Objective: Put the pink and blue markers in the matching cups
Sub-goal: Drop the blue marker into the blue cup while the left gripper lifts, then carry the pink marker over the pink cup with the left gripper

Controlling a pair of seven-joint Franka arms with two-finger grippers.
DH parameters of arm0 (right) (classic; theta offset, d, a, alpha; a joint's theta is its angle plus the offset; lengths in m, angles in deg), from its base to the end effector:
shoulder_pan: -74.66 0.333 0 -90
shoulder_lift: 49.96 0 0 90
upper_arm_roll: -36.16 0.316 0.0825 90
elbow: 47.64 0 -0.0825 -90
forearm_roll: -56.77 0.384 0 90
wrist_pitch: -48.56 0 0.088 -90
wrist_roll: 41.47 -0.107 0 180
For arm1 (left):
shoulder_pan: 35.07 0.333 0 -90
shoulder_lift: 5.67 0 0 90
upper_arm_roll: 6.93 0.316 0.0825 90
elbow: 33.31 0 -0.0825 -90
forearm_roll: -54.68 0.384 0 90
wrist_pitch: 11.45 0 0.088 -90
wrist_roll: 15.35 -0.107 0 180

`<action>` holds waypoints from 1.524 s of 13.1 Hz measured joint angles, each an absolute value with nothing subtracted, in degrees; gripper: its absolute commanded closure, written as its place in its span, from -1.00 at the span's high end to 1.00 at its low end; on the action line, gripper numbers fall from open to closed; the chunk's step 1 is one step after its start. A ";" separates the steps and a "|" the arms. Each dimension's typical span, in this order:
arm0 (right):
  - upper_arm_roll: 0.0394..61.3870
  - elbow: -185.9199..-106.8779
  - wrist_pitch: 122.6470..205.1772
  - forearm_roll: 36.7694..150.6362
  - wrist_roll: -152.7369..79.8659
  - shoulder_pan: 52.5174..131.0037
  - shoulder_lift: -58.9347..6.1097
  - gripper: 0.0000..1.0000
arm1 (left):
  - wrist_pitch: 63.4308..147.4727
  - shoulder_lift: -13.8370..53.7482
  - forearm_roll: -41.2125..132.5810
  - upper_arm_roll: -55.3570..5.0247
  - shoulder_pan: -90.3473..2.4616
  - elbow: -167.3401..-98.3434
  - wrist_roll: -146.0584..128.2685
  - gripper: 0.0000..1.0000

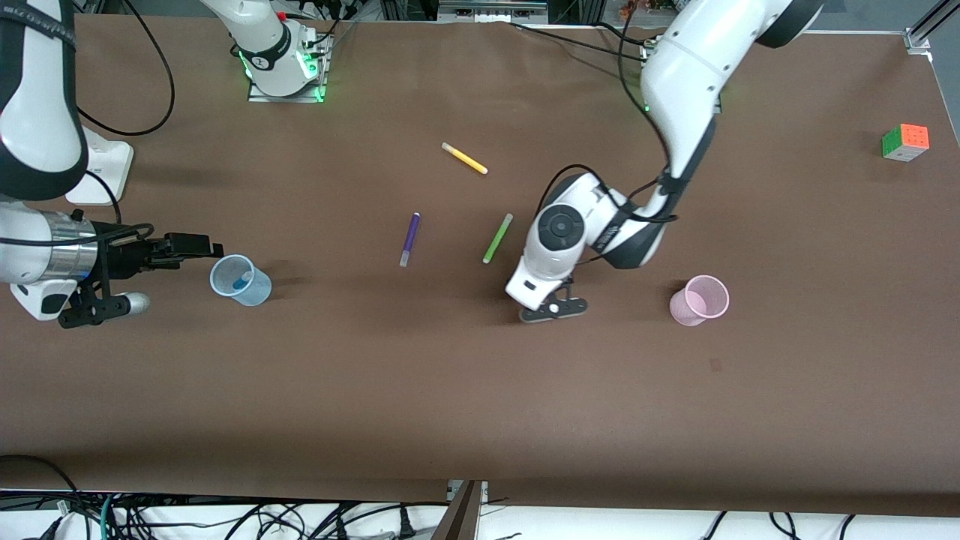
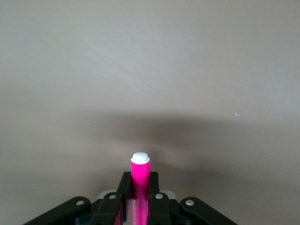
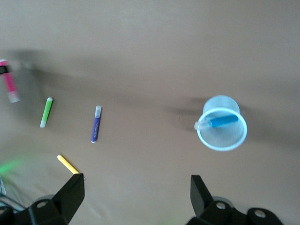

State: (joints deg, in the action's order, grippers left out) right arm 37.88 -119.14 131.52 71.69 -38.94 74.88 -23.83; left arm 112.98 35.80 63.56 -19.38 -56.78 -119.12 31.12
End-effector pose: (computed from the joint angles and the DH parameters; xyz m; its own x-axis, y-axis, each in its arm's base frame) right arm 0.6621 0.0485 0.4898 0.9657 0.1071 -0.2365 0.0382 -0.9596 -0.2787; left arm 0.6050 -0.3727 0.2457 0.9840 0.1749 -0.0343 0.1747 -0.9846 -0.0094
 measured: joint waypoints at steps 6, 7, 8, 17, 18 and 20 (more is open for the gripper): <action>37.93 -118.39 125.66 62.51 -49.74 79.40 -28.29 1.00 | 96.83 23.04 63.56 -19.67 -47.16 -118.91 4.27 -1.00; 37.93 -118.38 124.36 62.08 -50.82 79.82 -28.50 1.00 | 96.39 21.91 63.56 -19.65 -45.14 -118.93 -2.29 -1.00; 37.92 -118.36 123.64 61.73 -51.40 79.95 -28.70 1.00 | 96.32 21.19 63.56 -19.65 -43.33 -118.95 -9.15 -1.00; 37.00 -127.34 129.04 57.57 -51.69 75.15 -40.94 1.00 | 110.27 21.07 41.11 -19.67 -30.45 -125.18 -70.47 -1.00; 37.01 -128.66 129.05 56.97 -51.69 75.06 -42.59 1.00 | 110.80 21.08 36.08 -19.67 -29.30 -126.87 -76.68 -1.00; 37.02 -132.32 129.24 56.56 -51.69 75.06 -45.60 1.00 | 111.29 21.09 27.66 -19.62 -26.55 -130.38 -89.12 -1.00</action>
